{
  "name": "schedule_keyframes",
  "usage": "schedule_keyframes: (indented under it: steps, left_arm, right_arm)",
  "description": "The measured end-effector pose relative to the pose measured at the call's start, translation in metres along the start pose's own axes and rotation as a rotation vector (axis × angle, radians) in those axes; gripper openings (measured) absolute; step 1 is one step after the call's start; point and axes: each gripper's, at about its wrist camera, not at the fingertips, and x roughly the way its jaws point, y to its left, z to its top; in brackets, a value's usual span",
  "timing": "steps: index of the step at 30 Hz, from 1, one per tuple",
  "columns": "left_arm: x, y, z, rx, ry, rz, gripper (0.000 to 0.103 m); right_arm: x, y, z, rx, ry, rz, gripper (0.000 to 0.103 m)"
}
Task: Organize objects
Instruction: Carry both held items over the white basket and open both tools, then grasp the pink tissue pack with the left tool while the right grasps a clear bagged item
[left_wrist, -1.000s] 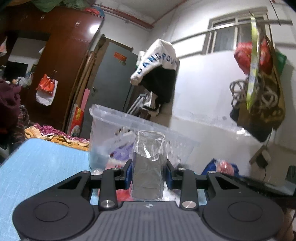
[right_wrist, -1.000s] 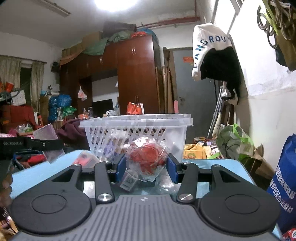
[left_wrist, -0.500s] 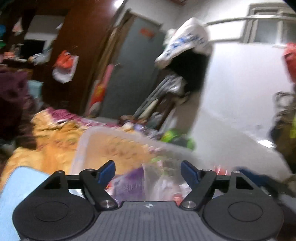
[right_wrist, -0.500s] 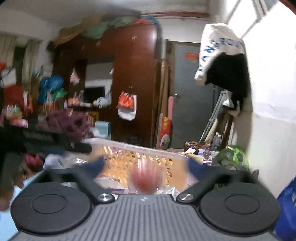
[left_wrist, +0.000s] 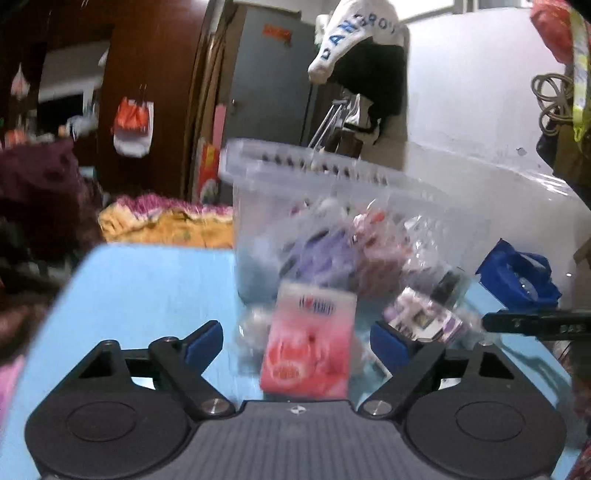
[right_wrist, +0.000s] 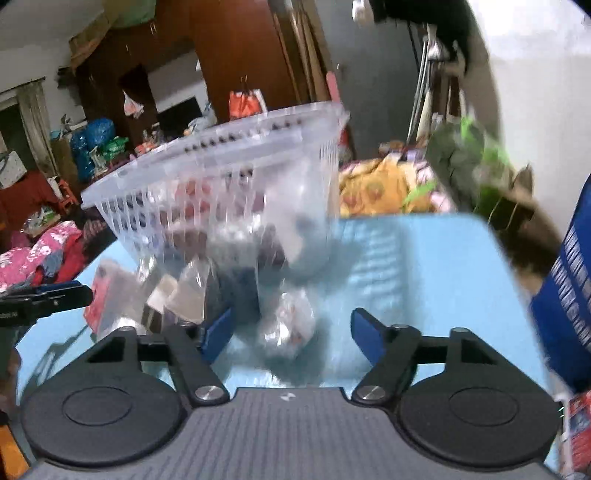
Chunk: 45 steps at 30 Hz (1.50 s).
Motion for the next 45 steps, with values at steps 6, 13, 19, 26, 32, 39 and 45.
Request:
schedule_keyframes:
  steps: [6,13,19,26,32,39,45]
  left_arm:
    - [0.005,-0.005,-0.009,0.019,0.014,-0.004,0.08]
    - [0.0,-0.006,-0.015,0.029,0.014,0.02,0.055]
    - [-0.026,0.006,-0.022,-0.028,-0.128,-0.187,0.056]
    - [-0.043,0.0,-0.029,0.006,-0.259,-0.205,0.056]
    - [-0.044,0.007,-0.026,-0.041,-0.289,-0.192,0.056]
    - [-0.052,0.015,-0.028,-0.085,-0.336,-0.203,0.056]
    - [-0.054,0.021,-0.029,-0.116,-0.349,-0.225,0.056]
  right_arm:
    - [0.01,0.013,-0.011,-0.06,0.024,-0.034,0.053]
    - [-0.014,0.02,-0.024,-0.076,-0.07,-0.046,0.043]
    - [-0.048,0.019,-0.038,-0.023,-0.191,0.074,0.043]
    - [-0.055,0.029,-0.047,-0.044,-0.283,0.032,0.043]
    - [-0.053,0.033,-0.053,-0.072,-0.296,0.014,0.043]
    - [-0.053,0.03,-0.052,-0.063,-0.302,0.021,0.043]
    - [-0.052,0.029,-0.054,-0.058,-0.296,0.036,0.043]
